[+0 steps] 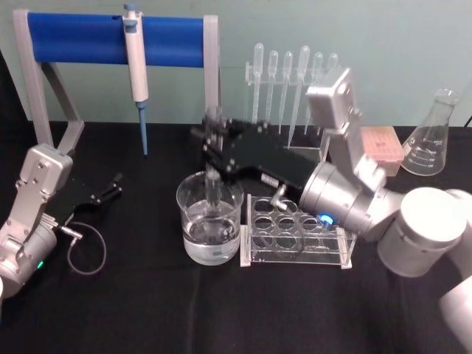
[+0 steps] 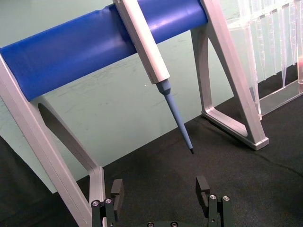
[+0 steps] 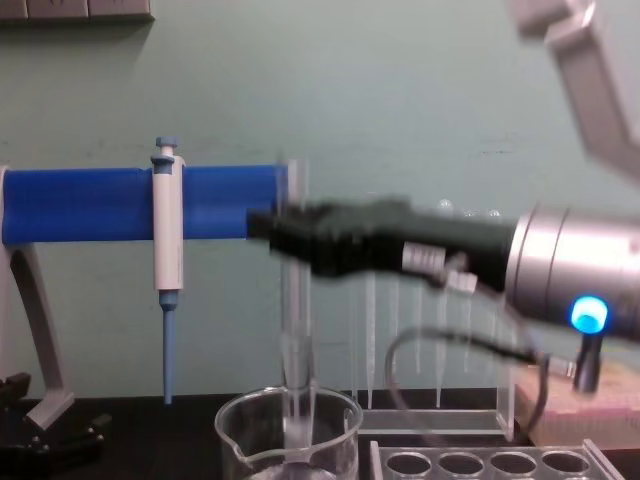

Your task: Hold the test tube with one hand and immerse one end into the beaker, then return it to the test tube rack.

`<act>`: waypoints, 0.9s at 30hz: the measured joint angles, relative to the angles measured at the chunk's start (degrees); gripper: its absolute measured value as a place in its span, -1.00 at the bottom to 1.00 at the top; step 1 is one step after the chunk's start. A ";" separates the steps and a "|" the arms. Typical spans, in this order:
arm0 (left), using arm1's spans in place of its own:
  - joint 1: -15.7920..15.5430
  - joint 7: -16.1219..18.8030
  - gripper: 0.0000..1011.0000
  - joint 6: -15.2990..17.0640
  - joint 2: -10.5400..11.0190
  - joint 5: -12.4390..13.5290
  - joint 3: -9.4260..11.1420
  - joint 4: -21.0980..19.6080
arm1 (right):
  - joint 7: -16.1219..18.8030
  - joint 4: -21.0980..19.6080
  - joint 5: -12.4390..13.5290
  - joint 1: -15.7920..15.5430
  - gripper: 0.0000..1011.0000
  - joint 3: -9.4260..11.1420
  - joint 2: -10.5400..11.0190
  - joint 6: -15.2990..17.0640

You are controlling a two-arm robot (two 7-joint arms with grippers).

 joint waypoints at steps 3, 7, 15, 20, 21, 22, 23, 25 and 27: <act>0.00 0.00 0.98 0.00 0.00 0.00 0.00 0.00 | -0.64 -3.60 0.48 0.17 -0.55 0.96 0.93 1.29; 0.00 0.00 0.98 0.00 0.00 0.00 0.00 0.00 | -2.00 -8.31 0.78 -0.04 -0.55 2.51 2.68 3.06; 0.00 0.00 0.98 0.00 0.00 0.00 0.00 0.00 | -5.01 -14.92 1.21 -3.34 -0.55 5.90 6.84 6.50; 0.00 0.00 0.98 0.00 0.00 0.00 0.00 0.00 | -6.37 -15.22 1.34 -7.06 -0.55 7.60 9.09 7.67; 0.00 0.00 0.98 0.00 0.00 0.00 0.00 0.00 | -6.37 -15.22 1.34 -7.06 -0.55 7.60 9.09 7.67; 0.00 0.00 0.98 0.00 0.00 0.00 0.00 0.00 | -6.58 -14.82 1.34 -7.84 -0.55 7.90 9.33 7.66; 0.00 0.00 0.98 0.00 0.00 0.00 0.00 0.00 | -6.67 -14.55 1.33 -8.23 -0.55 8.03 9.40 7.64; 0.00 0.00 0.98 0.00 0.00 0.00 0.00 0.00 | -6.80 -13.83 1.34 -9.06 -0.55 8.33 9.47 7.45; 0.00 0.00 0.98 0.00 0.00 0.00 0.00 0.00 | -6.85 -13.28 1.35 -9.58 -0.55 8.52 9.46 7.25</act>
